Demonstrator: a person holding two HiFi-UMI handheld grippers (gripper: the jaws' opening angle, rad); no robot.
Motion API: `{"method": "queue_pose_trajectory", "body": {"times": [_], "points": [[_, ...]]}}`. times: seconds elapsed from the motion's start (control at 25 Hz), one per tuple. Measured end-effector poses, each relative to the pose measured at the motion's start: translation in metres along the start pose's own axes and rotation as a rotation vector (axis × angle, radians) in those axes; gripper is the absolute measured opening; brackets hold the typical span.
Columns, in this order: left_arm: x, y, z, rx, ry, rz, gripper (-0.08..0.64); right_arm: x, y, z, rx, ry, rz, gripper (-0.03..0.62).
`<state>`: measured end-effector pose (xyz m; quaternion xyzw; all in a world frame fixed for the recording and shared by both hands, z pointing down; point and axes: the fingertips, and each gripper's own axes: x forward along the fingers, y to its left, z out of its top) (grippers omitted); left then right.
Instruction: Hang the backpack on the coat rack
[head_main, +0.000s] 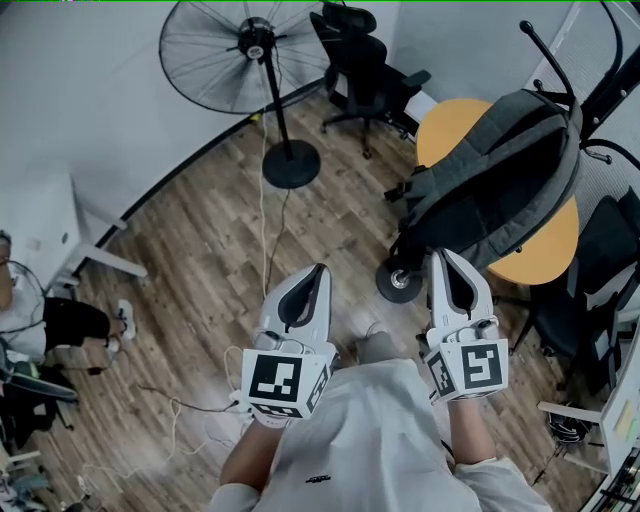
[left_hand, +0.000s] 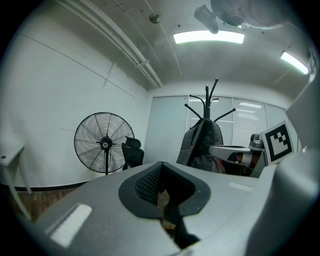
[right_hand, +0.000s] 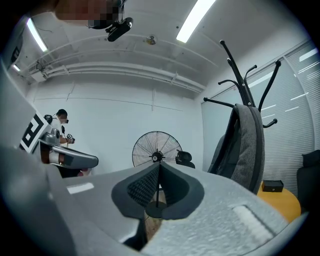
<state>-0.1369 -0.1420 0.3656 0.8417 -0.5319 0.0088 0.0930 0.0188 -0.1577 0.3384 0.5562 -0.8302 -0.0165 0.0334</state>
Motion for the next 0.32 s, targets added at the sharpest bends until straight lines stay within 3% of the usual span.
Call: {"method": "queue_pose_trajectory", "body": {"times": [0.32], "points": [[-0.004, 0.0039, -0.0009, 0.001, 0.003, 0.005, 0.018, -0.0003, 0.0027, -0.0017, -0.002, 0.006, -0.006, 0.002]]}}
